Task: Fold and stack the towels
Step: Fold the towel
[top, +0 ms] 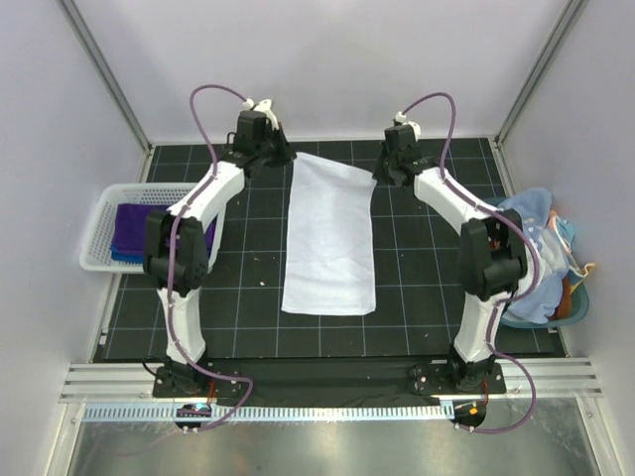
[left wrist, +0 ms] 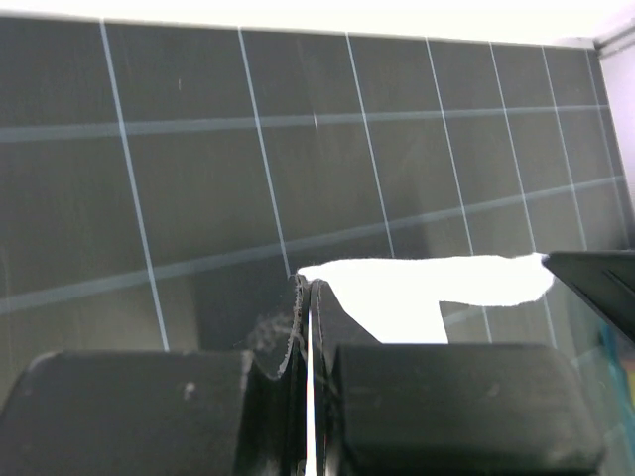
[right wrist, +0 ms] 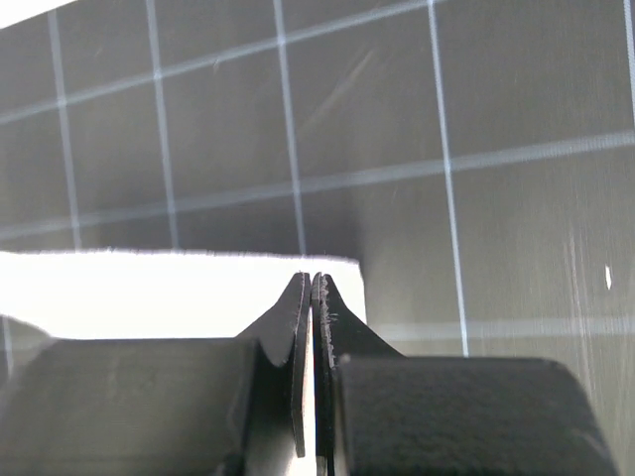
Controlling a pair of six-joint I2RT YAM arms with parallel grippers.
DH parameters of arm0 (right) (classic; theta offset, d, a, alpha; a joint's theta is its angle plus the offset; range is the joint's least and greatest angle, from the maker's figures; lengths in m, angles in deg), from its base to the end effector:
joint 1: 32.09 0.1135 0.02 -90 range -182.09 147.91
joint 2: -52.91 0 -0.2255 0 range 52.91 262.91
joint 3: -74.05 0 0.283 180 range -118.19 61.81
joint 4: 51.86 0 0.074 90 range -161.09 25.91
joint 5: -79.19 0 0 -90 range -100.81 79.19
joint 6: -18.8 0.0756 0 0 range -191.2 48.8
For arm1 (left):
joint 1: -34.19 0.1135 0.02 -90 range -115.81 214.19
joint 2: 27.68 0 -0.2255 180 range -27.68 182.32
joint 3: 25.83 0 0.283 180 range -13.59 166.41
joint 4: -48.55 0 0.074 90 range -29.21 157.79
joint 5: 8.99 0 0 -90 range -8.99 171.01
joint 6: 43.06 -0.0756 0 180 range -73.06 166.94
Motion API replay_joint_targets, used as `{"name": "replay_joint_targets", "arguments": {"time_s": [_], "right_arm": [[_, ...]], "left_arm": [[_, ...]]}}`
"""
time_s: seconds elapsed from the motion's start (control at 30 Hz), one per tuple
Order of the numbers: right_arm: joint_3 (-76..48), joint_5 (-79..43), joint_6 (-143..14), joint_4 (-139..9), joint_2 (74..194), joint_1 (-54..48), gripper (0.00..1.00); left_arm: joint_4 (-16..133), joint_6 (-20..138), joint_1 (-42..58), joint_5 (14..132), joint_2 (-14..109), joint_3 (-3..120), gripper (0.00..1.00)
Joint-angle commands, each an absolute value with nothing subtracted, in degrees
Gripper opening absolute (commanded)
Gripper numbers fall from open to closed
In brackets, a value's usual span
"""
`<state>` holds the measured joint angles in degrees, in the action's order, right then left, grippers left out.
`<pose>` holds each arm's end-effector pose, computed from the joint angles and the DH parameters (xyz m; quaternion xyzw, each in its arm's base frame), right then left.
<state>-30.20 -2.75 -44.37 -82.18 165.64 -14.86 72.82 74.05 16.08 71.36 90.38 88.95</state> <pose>0.4836 0.1389 0.1865 0.1055 0.8939 0.1029 0.4233 0.5096 -0.1800 0.2276 -0.0234 0.8529 -0.2650 0.4492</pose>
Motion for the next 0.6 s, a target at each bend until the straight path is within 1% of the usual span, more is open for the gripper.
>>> {"name": "replay_joint_targets", "arguments": {"time_s": [0.0,0.03,0.17,0.27,0.43,0.57], "right_arm": [[-23.64,0.00,-44.92,-80.00,155.94,-13.11,0.01],[-20.40,0.18,-44.66,-79.92,152.79,-12.41,0.01],[-13.61,1.67,-44.39,-80.61,145.91,-10.30,0.01],[-8.52,2.73,-44.04,-81.32,140.82,-8.81,0.01],[-0.61,2.73,-42.81,-81.49,134.75,-6.79,0.01],[3.36,3.52,-41.41,-82.46,130.18,-5.38,0.01]], "left_arm": [[68.35,77.08,16.00,70.20,82.29,82.14,0.00],[67.91,77.35,15.73,70.55,81.05,78.38,0.00],[67.38,78.22,14.24,71.87,73.51,70.37,0.00],[67.12,78.75,12.66,73.27,70.07,64.31,0.00],[66.68,79.81,10.55,74.69,64.17,57.26,0.00],[65.89,80.16,8.53,75.65,60.92,52.77,0.00]]}}
